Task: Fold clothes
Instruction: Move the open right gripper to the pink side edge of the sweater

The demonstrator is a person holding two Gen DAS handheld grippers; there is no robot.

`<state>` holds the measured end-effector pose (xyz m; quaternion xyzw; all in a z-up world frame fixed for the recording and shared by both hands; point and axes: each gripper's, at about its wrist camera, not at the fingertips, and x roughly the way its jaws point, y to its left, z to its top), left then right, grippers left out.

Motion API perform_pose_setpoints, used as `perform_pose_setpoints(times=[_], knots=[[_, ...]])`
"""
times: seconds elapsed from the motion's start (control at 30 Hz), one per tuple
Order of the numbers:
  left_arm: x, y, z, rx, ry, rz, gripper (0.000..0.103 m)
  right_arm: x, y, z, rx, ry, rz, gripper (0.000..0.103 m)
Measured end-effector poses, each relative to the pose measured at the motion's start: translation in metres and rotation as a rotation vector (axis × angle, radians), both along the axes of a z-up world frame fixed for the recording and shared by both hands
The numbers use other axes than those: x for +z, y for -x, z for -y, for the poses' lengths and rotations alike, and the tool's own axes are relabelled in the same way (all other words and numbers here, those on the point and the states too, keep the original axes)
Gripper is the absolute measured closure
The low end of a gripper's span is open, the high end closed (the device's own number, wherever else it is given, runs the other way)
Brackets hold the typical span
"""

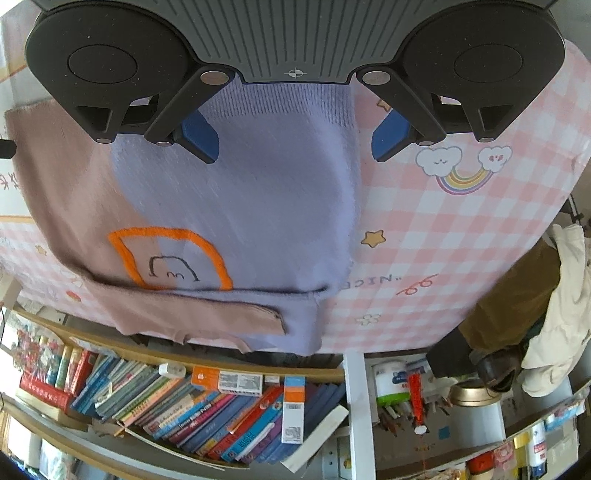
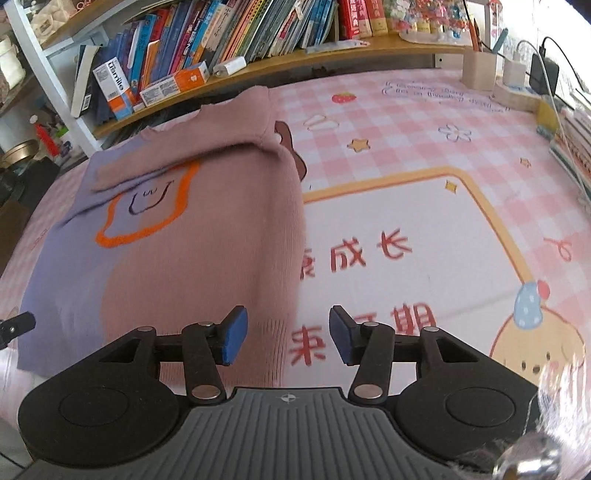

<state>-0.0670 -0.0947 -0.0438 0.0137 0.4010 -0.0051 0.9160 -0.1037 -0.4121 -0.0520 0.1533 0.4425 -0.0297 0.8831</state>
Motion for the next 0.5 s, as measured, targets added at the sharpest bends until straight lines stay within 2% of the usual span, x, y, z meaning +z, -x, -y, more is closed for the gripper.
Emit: perform_pose_setpoints(times=[0.27,0.5], knots=[[-0.002,0.013,0.005,0.011,-0.024,-0.03,0.011,-0.006,0.018,0.002,0.023,-0.02,-0.011,0.051],[-0.003,0.013,-0.006,0.054,0.003,-0.044,0.011,-0.005,0.022,0.001,0.038,-0.025,-0.004,0.051]])
